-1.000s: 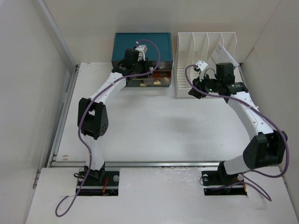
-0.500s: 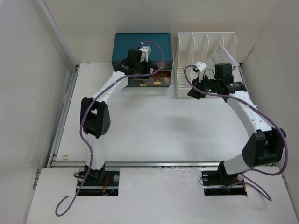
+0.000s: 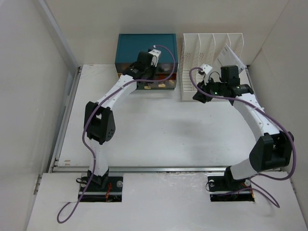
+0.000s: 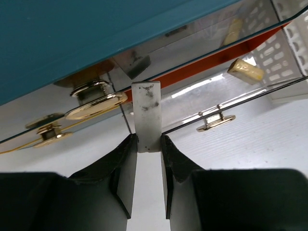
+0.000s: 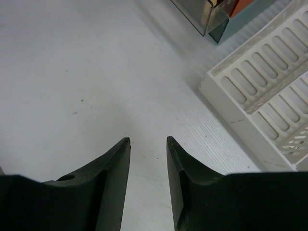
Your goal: Organize the desk
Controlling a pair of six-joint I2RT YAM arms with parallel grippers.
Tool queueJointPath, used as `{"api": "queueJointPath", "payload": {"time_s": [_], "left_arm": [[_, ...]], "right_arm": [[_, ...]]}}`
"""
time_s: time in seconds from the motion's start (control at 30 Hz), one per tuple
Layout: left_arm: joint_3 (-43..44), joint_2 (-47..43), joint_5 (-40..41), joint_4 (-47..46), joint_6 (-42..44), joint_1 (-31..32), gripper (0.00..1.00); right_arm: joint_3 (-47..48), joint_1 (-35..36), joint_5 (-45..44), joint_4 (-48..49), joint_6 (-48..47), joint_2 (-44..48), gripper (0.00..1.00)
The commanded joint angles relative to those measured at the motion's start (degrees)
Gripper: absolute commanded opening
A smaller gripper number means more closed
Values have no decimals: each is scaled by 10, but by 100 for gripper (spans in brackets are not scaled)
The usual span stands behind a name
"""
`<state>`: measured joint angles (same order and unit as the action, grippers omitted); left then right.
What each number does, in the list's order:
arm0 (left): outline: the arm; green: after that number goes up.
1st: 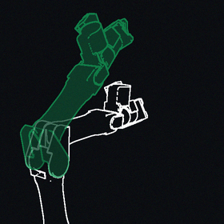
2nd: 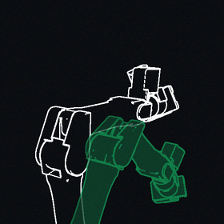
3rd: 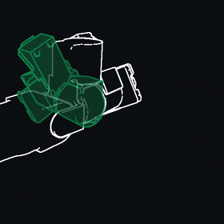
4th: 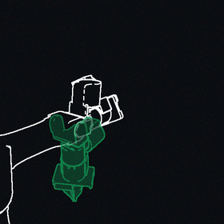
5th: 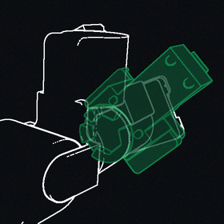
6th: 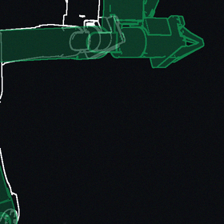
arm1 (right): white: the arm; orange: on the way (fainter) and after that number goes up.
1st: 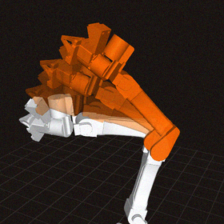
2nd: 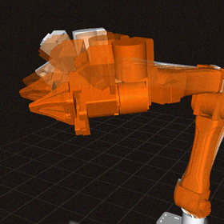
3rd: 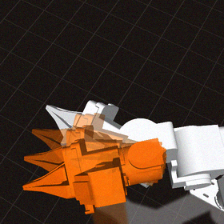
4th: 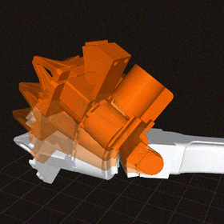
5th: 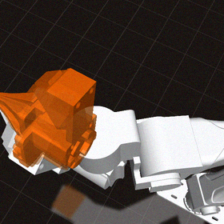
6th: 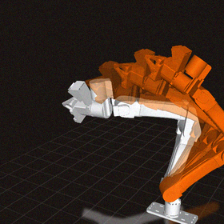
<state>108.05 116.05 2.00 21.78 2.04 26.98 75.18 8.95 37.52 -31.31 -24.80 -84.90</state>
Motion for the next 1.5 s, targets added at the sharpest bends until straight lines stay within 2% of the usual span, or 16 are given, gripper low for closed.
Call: {"api": "queueJointPath", "payload": {"time_s": [0.0,0.2,0.37,0.5,0.77,1.47], "left_arm": [[15,-62,53,5,49,10,6],[27,-72,70,11,102,22,6],[9,-90,121,5,173,47,6],[8,-90,121,-2,192,52,0],[-34,-97,121,-7,224,62,0],[1,-46,90,-12,335,73,0]], "right_arm": [[23,-3,21,3,-13,1,42],[23,-3,26,-2,-13,-4,42],[23,-3,26,-2,-13,-4,42],[23,-3,32,-8,-13,-4,42],[28,-3,37,-8,-18,-4,42],[28,-3,42,-18,-24,-4,42]]}}
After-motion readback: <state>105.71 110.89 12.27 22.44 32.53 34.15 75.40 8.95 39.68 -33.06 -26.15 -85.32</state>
